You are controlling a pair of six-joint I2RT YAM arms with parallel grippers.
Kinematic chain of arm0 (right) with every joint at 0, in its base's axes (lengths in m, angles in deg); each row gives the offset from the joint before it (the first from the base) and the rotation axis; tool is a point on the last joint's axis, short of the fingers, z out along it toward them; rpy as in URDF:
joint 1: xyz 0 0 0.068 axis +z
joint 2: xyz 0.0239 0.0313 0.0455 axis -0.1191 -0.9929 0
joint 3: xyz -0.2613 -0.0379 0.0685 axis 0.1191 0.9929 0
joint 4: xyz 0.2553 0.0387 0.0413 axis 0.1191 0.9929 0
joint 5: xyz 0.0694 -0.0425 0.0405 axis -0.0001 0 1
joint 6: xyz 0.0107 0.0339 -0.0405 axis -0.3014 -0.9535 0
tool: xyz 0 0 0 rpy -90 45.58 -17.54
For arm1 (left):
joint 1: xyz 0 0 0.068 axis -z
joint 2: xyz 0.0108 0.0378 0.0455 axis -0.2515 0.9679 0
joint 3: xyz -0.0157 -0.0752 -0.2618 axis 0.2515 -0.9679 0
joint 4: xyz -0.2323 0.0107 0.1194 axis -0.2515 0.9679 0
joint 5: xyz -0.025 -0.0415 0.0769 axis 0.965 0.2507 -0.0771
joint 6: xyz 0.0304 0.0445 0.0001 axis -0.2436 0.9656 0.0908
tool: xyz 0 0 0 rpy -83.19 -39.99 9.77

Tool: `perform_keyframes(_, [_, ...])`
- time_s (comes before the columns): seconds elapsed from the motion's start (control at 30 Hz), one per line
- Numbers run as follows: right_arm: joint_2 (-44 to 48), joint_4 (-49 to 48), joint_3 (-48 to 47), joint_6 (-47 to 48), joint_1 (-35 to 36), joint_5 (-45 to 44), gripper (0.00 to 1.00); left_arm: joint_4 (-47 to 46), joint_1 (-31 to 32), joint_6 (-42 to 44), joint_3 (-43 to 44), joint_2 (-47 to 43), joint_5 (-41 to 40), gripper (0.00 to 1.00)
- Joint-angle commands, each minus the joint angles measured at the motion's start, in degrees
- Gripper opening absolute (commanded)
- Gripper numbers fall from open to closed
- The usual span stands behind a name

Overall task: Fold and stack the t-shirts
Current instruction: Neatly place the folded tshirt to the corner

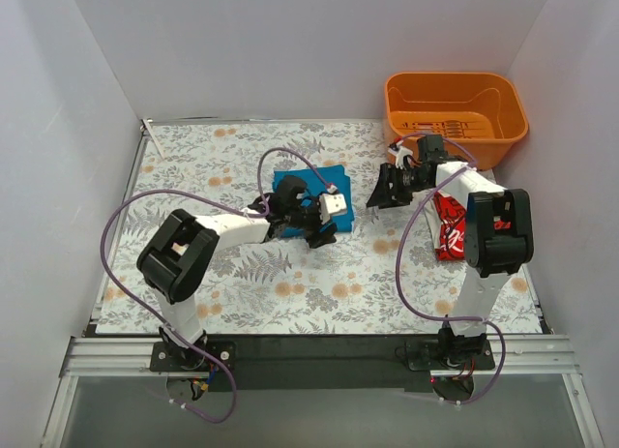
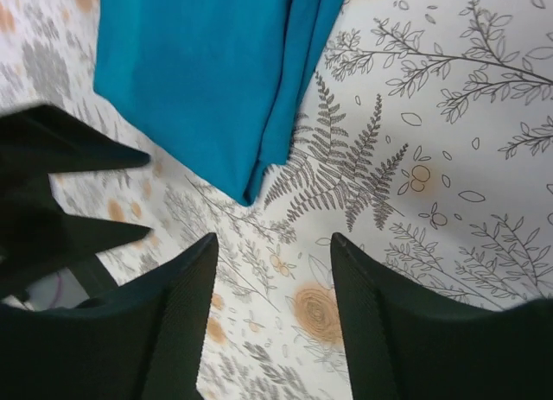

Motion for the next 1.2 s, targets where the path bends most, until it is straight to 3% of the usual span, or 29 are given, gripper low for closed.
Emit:
perform_keyframes(0.0, [3.37,-8.24,1.01,-13.65,0.32,-2.08,0.64,-10.72,1.74,15.18,-1.52,0.86,-7.45,0.59])
perform_keyframes(0.33, [2.32,-15.81,4.71,-21.32,0.23,-3.84,0.75,-12.49,4.91,25.39,1.2,10.88,-9.47,0.54])
perform_keyframes(0.43, [1.36,-17.56,5.76,-23.17,0.23,-3.67,0.77,-11.61,4.91,26.09,2.17,12.11,-9.47,0.4])
perform_keyframes(0.53, [0.91,-19.76,7.52,-25.89,0.4,-3.05,0.79,-11.78,4.91,24.09,2.78,12.2,-7.81,0.09])
perform_keyframes(0.6, [1.0,-21.86,9.44,-27.74,0.75,-2.61,0.82,-11.61,4.82,21.27,3.92,11.42,-6.23,0.0])
perform_keyframes(0.77, [1.61,-30.2,15.16,-34.94,2.6,-2.08,0.89,-11.17,4.2,8.38,6.39,8.6,-1.75,0.0])
perform_keyframes(0.87, [0.92,-36.19,17.89,-39.42,3.83,-2.08,0.91,-11.17,3.94,5.01,6.22,6.14,0.36,0.0])
perform_keyframes(1.17, [-6.11,-45.68,16.49,-46.55,7.25,-1.38,0.86,-10.73,3.76,2.89,4.02,1.66,3.44,0.0])
